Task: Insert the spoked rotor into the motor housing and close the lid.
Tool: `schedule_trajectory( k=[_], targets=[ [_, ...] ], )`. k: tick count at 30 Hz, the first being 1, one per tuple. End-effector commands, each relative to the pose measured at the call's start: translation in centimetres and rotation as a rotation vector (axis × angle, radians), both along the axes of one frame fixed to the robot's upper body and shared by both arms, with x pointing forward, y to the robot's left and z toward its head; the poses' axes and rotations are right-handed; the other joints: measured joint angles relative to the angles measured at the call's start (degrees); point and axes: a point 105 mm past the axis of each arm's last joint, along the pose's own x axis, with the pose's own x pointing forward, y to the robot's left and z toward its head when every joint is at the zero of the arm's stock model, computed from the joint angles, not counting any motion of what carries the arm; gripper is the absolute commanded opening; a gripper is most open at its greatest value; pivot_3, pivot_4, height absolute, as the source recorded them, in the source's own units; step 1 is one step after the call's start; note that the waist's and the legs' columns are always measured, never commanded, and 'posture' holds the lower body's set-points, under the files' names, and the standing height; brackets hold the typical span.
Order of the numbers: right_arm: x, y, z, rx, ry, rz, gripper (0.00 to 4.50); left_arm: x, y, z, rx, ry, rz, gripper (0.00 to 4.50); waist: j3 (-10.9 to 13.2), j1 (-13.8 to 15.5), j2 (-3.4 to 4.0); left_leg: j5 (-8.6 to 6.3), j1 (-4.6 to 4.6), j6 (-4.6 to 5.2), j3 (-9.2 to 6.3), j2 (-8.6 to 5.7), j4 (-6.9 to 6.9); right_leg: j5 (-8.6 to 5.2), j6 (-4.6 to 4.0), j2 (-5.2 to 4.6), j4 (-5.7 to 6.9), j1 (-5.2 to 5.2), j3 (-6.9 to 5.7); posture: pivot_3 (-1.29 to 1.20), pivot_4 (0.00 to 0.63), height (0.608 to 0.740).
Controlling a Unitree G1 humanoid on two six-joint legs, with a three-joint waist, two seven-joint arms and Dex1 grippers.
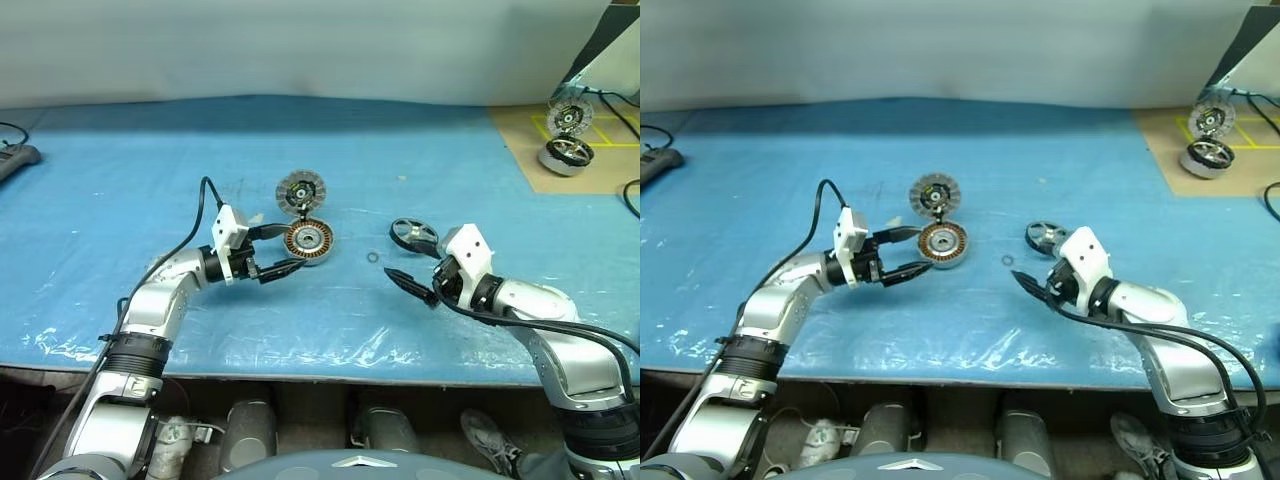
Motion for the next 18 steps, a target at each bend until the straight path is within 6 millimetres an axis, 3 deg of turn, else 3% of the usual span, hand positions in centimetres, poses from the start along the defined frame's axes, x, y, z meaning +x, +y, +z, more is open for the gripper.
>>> schedule_trajectory(
  k=[1,18],
  targets=[
    [-0.2,0.5,1.3,-0.008,-0.061,0.030,3.93,-0.1,0.0,1.1,0.003,-0.041,-0.018,4.45,0.00,0.22,0.00,0.00,0.00,0.00,0.00,0.00,0.00,0.00,0.00,0.00,0.00,-0.01,0.00,0.00,0.150,0.740],
    [0.1,0.8,1.6,-0.011,-0.081,0.030,3.93,0.3,-0.2,2.3,0.015,-0.079,-0.016,4.45,0.00,0.48,0.00,0.00,-0.02,0.00,0.03,0.00,-0.02,0.00,0.00,-0.01,-0.01,-0.04,0.00,0.00,0.150,0.740]
  ],
)
